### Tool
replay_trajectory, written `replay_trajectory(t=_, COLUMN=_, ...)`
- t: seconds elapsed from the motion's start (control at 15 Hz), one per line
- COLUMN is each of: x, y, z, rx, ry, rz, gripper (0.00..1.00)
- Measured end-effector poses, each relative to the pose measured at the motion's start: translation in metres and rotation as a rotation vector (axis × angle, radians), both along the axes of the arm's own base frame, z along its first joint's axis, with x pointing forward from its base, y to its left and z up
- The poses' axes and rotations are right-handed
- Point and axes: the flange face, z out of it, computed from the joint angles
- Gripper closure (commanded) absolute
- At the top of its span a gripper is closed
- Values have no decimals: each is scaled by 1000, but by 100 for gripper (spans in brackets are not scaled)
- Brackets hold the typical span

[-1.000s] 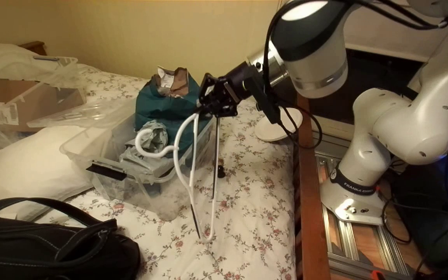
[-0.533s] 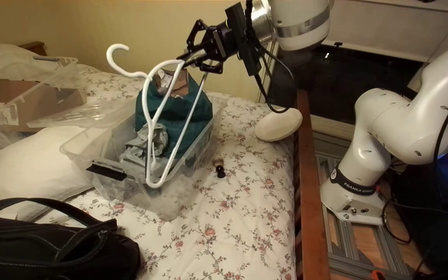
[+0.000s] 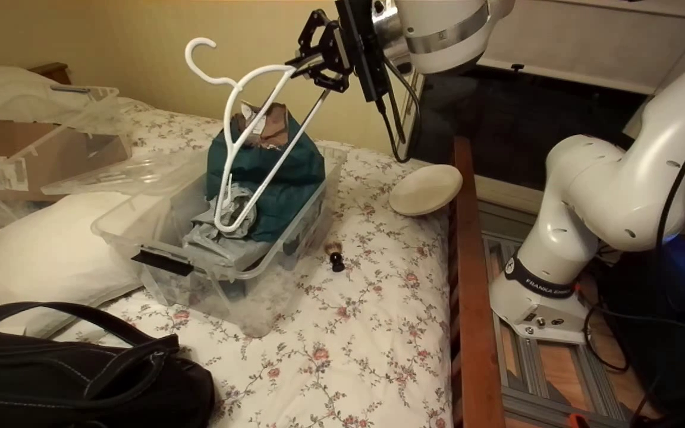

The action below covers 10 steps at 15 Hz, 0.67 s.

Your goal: Put the clothing hanger into the plastic container box

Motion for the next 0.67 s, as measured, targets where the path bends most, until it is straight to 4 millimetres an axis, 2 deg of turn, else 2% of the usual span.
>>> replay_trajectory(t=0.2, x=5, y=19, z=-24, rx=-80, ry=47, rz=-38, gripper=95)
replay_trajectory(t=0.47, x=17, y=41, z=-67, rx=-196, ry=113, rz=-75, gripper=96)
replay_trajectory(t=0.6, x=26, y=49, z=-89, rx=-235, ry=148, rz=-71, gripper=57)
replay_trajectory(t=0.67, x=32, y=53, z=-100, rx=-243, ry=167, rz=-61, gripper=52)
